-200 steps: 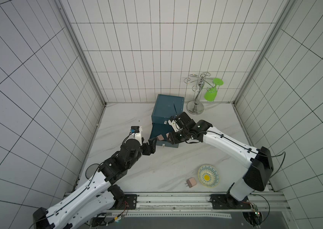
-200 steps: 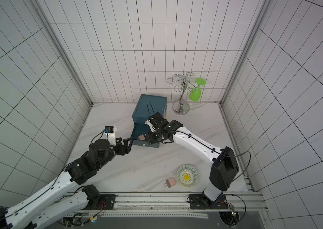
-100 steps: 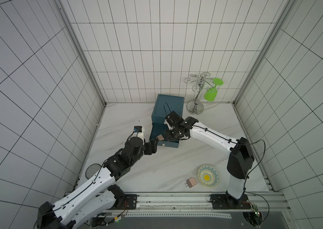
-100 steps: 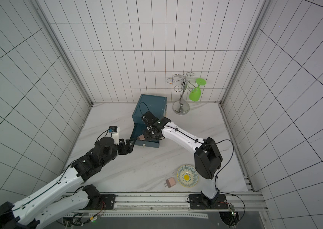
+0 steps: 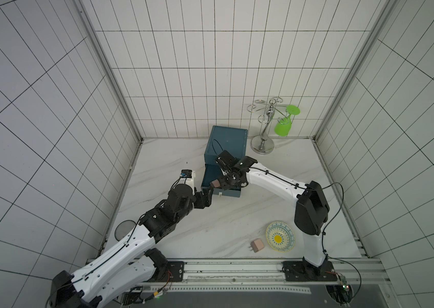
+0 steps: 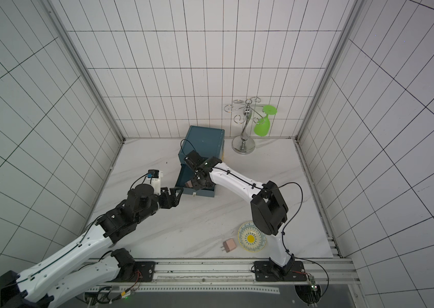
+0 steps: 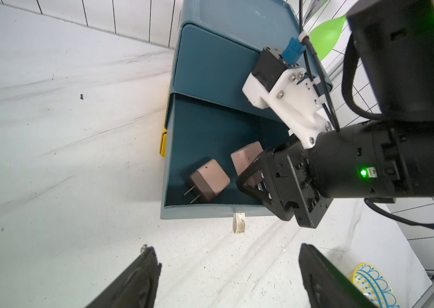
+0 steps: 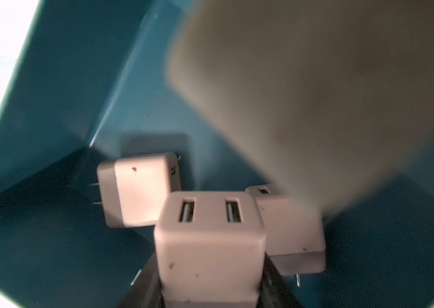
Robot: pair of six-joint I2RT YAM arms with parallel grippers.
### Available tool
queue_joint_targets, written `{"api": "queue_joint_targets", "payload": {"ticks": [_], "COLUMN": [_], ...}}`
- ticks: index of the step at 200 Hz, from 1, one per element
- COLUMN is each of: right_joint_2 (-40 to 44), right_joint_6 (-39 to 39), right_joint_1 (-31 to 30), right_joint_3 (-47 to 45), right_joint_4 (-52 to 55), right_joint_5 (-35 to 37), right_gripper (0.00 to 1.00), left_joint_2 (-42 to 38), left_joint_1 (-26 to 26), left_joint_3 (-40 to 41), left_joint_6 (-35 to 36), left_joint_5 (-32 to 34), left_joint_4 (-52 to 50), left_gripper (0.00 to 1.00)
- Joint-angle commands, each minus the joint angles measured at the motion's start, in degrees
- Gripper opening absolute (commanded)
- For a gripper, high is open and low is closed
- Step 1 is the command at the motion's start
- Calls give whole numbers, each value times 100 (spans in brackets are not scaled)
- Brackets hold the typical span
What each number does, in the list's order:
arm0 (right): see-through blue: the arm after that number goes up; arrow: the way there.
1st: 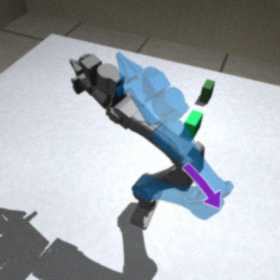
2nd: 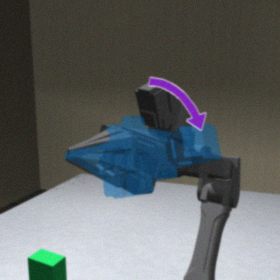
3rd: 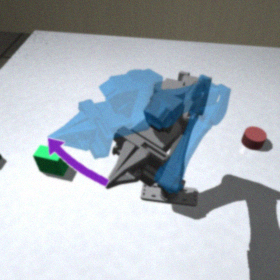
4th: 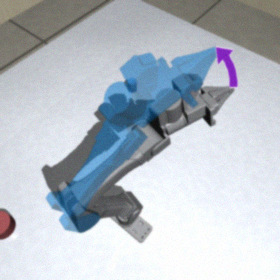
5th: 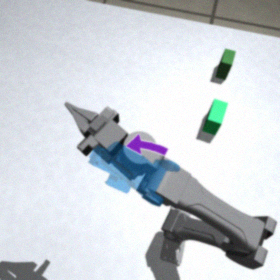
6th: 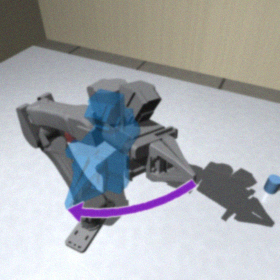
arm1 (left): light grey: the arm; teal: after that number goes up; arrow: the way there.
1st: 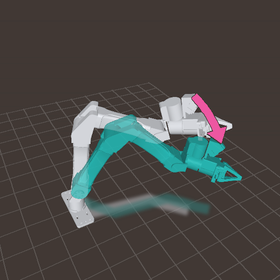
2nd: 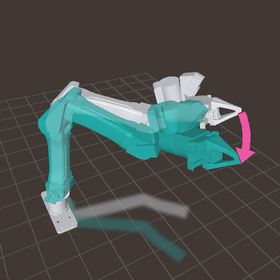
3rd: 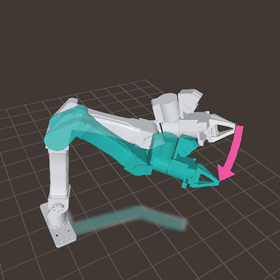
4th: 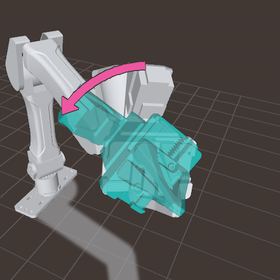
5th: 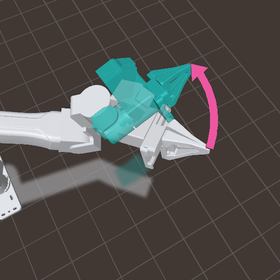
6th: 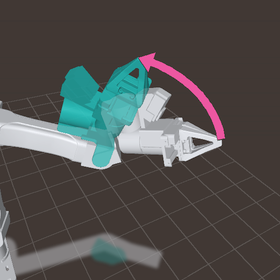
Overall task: Place the plugs into the drawer by color
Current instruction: Place the plug in the drawer.
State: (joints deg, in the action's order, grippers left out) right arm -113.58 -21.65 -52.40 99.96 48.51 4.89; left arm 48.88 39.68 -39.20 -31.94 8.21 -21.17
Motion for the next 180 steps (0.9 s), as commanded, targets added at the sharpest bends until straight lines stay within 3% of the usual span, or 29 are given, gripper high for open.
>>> {"api": "queue_joint_targets", "payload": {"ticks": [1, 75, 107, 130, 149, 167, 180], "right_joint_2": [-137, -42, 58, 645, 1400, 2285, 3049], "right_joint_6": [-13, 209, 308, 304, 226, 131, -2], "right_joint_1": [265, 287, 280, 249, 188, 138, 155], "right_joint_3": [-53, 120, 206, 116, -117, -791, -1536], "right_joint_4": [448, 700, 836, 870, 1048, 1102, 936], "right_joint_5": [180, 47, 18, -41, -152, -293, -269], "right_gripper": [44, 58, 55, 53, 55, 56, 58], "left_joint_2": [51, 129, 105, 86, 99, 69, 95], "left_joint_1": [-21, -22, -22, -21, -17, -17, 216], "left_joint_3": [-39, -44, -53, -78, -211, -393, -508], "left_joint_6": [57, 57, 57, 72, 174, 392, 370], "left_joint_5": [-112, -215, -234, -345, -707, -1903, -2527], "left_joint_4": [165, 183, 180, 168, 19, 42, 141], "left_gripper": [84, 87, 87, 87, 86, 77, 77]}}
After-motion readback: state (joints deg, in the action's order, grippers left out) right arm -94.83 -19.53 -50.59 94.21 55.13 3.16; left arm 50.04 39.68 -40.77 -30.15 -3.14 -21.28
